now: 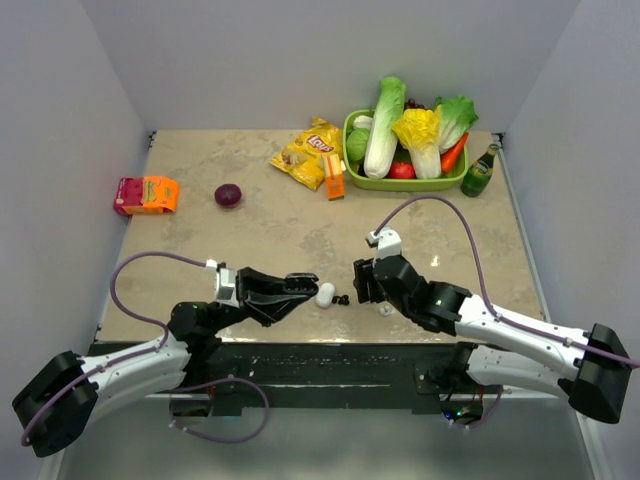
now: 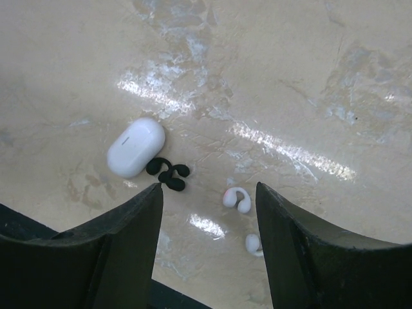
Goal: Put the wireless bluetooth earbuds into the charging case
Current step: Adjust the charging case, then pick up the earbud from the center of the board.
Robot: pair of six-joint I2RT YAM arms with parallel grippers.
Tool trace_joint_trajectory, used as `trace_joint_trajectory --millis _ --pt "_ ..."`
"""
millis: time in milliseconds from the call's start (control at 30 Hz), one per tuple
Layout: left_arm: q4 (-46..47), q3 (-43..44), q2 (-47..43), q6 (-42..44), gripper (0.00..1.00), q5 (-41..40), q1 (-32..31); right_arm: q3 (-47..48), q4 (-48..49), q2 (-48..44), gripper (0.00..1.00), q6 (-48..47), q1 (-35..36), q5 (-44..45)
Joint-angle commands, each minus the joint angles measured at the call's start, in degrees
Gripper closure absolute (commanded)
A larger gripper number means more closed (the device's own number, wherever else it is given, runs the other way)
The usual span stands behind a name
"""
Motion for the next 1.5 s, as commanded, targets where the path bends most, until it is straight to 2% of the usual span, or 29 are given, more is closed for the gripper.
trace_joint_trajectory --millis 0,100,167,367,700,767,800,833,1067,1467 --pt "12.8 -10.3 -1.0 2.0 1.0 -2.9 0.1 -2.5 7.0 -1.9 0.37 1.7 -0.1 -1.7" --pt "9.3 -10.3 -3.1 2.0 1.0 -3.9 0.1 -4.7 9.5 -3.8 0.35 -0.2 -0.1 -3.8" --pt "6.9 -10.3 -4.3 1.8 1.0 -4.1 0.1 -4.9 9.3 -3.4 0.37 -1.1 -0.1 -5.9" --pt "4.8 -10.1 -4.0 0.0 1.0 -4.1 0.1 -2.7 8.3 5.2 0.54 -1.8 -0.1 -10.6" --pt "3.2 -10.2 -3.6 -0.7 1.0 -3.3 0.1 -2.8 10.8 11.4 0.6 -1.2 -0.1 -11.6" --pt "3.2 -10.0 -3.2 -0.7 1.0 -3.1 0.1 -2.7 11.0 12.2 0.6 -1.4 0.1 -11.8" --pt "3.1 -10.0 -3.0 -0.7 1.0 -3.1 0.1 -2.7 11.3 12.8 0.54 -1.6 0.0 -11.7" --pt "3.1 -10.2 -2.9 -0.6 1.0 -3.1 0.1 -2.7 11.6 13.1 0.52 -1.7 0.0 -11.7" --pt "3.4 -10.1 -1.8 -0.4 1.0 -3.3 0.1 -0.3 13.7 16.8 0.47 -1.4 0.1 -10.8" --pt "1.5 -10.3 -2.5 0.4 1.0 -3.6 0.1 0.9 15.9 22.8 0.49 -0.7 0.0 -9.1"
